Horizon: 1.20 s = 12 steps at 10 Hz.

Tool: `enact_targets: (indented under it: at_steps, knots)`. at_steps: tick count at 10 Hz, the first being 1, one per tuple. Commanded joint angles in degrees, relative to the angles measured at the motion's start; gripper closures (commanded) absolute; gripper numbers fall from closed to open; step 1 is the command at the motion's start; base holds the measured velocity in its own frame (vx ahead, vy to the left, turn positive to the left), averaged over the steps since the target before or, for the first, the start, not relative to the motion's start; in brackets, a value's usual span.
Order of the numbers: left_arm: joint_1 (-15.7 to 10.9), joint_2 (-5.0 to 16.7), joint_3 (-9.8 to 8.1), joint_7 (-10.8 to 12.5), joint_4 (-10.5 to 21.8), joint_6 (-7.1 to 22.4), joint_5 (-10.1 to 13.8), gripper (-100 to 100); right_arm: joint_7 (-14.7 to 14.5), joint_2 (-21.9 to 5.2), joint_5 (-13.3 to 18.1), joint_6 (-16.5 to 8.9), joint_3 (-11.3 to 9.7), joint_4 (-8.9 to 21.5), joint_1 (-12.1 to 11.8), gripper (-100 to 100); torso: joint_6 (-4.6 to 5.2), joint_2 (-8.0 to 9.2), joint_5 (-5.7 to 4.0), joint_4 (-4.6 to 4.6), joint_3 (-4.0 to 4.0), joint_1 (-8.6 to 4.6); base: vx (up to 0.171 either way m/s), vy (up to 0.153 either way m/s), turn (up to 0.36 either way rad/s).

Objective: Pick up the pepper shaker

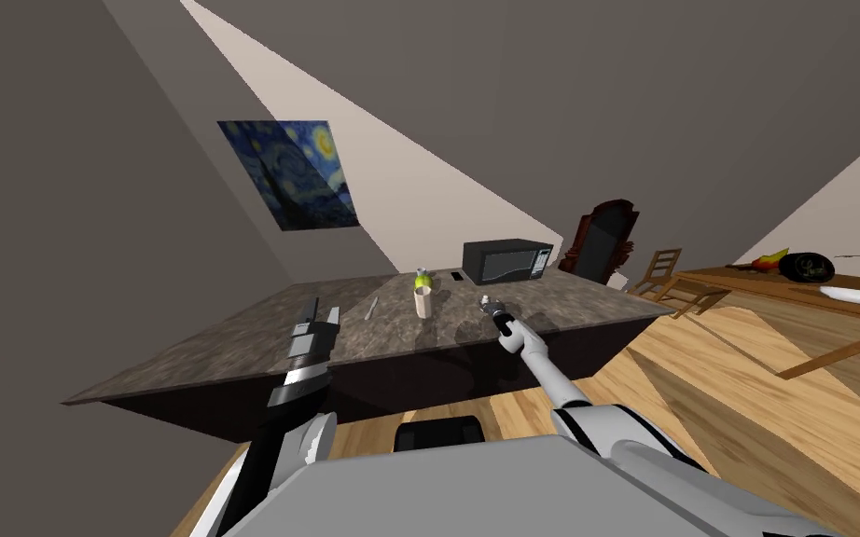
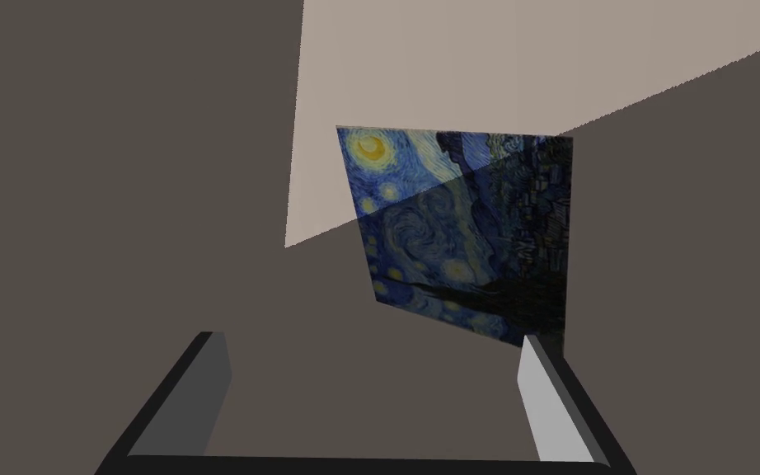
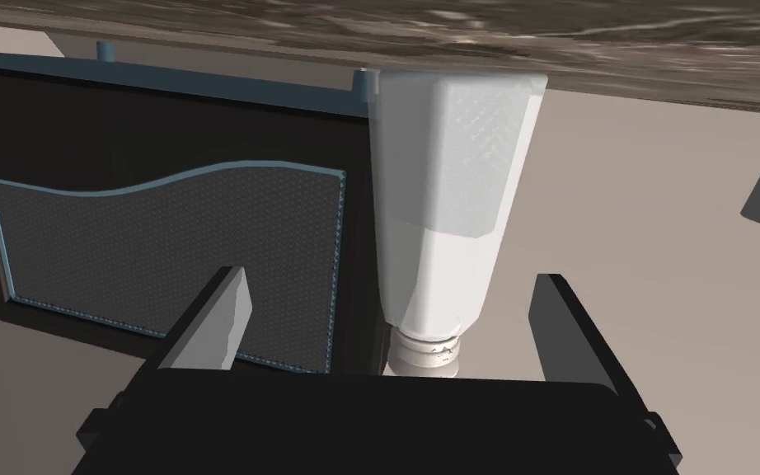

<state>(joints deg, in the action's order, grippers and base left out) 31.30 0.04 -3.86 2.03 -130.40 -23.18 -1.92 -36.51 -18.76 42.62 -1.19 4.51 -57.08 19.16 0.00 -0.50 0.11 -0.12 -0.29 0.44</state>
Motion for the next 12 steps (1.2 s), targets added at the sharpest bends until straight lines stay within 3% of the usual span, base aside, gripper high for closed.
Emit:
enact_targets:
  at_steps: [1, 4, 5, 6, 10, 11, 12]
  knots:
    - [0.00, 0.00, 0.00, 0.00, 0.00, 0.00, 0.00, 0, 0.69, -2.82, -2.30, 2.18, -1.61, 0.98, -0.38, -100, 0.00, 0.00, 0.00, 0.00, 0.00, 0.00, 0.087, 0.119, -0.174]
    - [0.00, -0.01, 0.00, 0.00, 0.00, 0.00, 0.00, 0, 2.24, -8.22, -7.20, 5.55, -5.62, 2.06, -1.39, -100, -0.01, -0.09, 0.05, -0.02, -0.05, 0.24, 0.089, 0.149, -0.155]
    - [0.00, -0.01, 0.00, 0.00, 0.00, 0.00, 0.00, 0, 1.89, -7.19, -6.17, 4.63, -4.85, 1.86, -1.08, -100, -0.01, -0.10, 0.06, -0.02, -0.06, 0.25, 0.039, 0.069, -0.038]
    - [-0.01, 0.00, 0.00, 0.00, 0.00, 0.00, 0.00, 0, 2.02, -7.37, -6.37, 4.89, -5.01, 1.91, -1.11, 100, -0.05, 0.02, 0.01, 0.00, 0.00, 0.00, 0.006, 0.014, 0.010]
    - [-0.01, 0.01, -0.01, 0.00, 0.00, 0.00, 0.00, 0, 2.01, -7.35, -6.35, 4.85, -4.98, 1.90, -1.09, 100, -0.04, 0.19, -0.08, 0.03, 0.10, -0.34, 0.001, 0.002, 0.000]
    - [-0.01, 0.01, -0.01, 0.00, 0.00, 0.00, 0.00, 0, 2.01, -7.34, -6.35, 4.86, -4.99, 1.90, -1.10, 0, -0.04, 0.19, -0.08, 0.04, 0.11, -0.34, 0.000, 0.000, 0.000]
    - [-0.01, 0.01, -0.01, 0.00, 0.00, 0.00, 0.00, 0, 1.21, -4.69, -3.93, 3.30, -2.94, 1.34, -0.72, 100, -0.04, 0.20, -0.08, 0.04, 0.11, -0.34, -0.062, -0.093, 0.192]
